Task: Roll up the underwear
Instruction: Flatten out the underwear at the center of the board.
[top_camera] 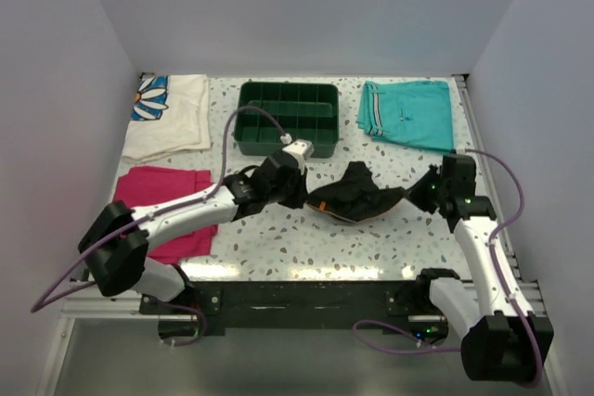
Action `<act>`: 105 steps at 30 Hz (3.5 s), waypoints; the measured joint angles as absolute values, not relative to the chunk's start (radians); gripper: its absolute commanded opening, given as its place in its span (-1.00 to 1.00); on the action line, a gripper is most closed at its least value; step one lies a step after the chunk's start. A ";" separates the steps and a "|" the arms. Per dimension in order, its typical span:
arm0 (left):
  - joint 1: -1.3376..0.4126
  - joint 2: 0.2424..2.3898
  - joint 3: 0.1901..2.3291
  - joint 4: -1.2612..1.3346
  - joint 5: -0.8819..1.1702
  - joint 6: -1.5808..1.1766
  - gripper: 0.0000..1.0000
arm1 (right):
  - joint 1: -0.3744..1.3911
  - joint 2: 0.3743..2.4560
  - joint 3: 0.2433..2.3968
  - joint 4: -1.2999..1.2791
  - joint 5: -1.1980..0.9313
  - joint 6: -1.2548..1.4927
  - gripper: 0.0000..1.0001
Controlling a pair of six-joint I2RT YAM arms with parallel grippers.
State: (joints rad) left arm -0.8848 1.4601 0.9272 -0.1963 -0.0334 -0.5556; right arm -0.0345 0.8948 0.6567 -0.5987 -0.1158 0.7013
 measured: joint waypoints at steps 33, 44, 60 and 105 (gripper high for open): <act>-0.872 1.056 1.252 -0.638 -0.363 -0.542 -1.00 | 0.232 1.187 1.255 -0.746 -0.595 0.529 -1.00; -0.873 1.010 1.146 -0.619 -0.256 -0.567 -1.00 | 0.343 1.266 1.232 -0.739 -0.398 0.508 -1.00; -0.990 1.432 0.923 -0.322 0.123 -0.555 0.85 | 0.274 1.494 1.110 -0.748 -0.036 0.449 0.51; -0.693 1.857 1.052 0.036 0.249 -0.508 0.72 | -0.044 1.117 0.744 -0.750 -0.205 0.546 0.46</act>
State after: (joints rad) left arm -0.6933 1.8572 1.0523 0.0357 0.2485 -0.5083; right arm -0.0444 1.1168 0.7437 -0.7498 -0.2047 0.5465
